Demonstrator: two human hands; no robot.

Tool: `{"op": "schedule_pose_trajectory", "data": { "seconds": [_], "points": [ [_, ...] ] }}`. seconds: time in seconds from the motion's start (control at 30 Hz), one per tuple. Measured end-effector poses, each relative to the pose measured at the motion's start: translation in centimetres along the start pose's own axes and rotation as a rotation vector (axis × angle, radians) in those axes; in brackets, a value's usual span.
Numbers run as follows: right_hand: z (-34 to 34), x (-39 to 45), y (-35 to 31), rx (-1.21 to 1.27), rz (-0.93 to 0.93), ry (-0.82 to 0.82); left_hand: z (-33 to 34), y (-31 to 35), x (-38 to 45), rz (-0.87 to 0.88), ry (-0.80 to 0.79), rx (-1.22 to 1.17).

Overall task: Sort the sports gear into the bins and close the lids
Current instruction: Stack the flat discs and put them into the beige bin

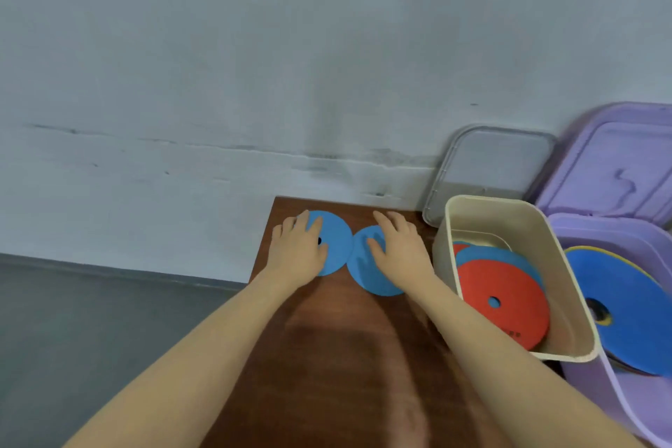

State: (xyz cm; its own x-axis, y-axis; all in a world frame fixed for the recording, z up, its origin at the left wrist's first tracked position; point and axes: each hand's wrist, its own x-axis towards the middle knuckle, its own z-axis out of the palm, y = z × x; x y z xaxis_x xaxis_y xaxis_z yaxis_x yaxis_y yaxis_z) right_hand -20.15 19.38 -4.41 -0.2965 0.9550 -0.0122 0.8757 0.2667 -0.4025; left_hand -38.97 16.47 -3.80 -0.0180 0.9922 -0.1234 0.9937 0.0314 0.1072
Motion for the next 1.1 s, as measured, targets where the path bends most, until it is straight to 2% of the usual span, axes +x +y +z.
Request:
{"op": "schedule_pose_trajectory", "data": {
  "seconds": [0.17,0.3,0.37,0.5,0.77,0.83,0.9,0.97,1.03,1.1],
  "points": [
    [4.4,1.9,1.0,-0.012,0.369,-0.236,3.7,-3.0,2.6,-0.091,-0.197,-0.062],
    [7.8,1.9,1.7,-0.056,0.541,-0.293,6.4,-3.7,4.5,-0.127,-0.259,-0.080],
    [9.0,1.9,1.6,-0.079,0.565,-0.281,7.5,-4.0,5.1,-0.124,-0.247,-0.087],
    [9.9,2.0,1.0,-0.025,0.583,-0.146,8.7,-4.7,4.9,-0.083,-0.177,-0.118],
    [11.4,0.9,-1.5,0.170,0.362,0.056,8.5,-3.8,2.2,0.038,-0.153,-0.379],
    [11.3,0.4,-1.3,0.152,0.349,0.095,8.6,-3.3,1.6,0.066,-0.166,-0.384],
    [10.9,0.2,-0.8,0.098,0.459,0.089,8.6,-3.1,1.3,0.042,-0.173,-0.339],
    [10.6,0.2,-0.2,0.066,0.552,0.014,8.8,-2.7,1.3,0.034,-0.192,-0.280],
    [10.3,0.5,0.3,0.080,0.541,-0.037,9.0,-2.4,1.4,0.041,-0.210,-0.251],
    [10.1,0.9,0.6,0.161,0.538,-0.015,9.0,-2.5,1.6,0.040,-0.212,-0.275]
  ]
}}
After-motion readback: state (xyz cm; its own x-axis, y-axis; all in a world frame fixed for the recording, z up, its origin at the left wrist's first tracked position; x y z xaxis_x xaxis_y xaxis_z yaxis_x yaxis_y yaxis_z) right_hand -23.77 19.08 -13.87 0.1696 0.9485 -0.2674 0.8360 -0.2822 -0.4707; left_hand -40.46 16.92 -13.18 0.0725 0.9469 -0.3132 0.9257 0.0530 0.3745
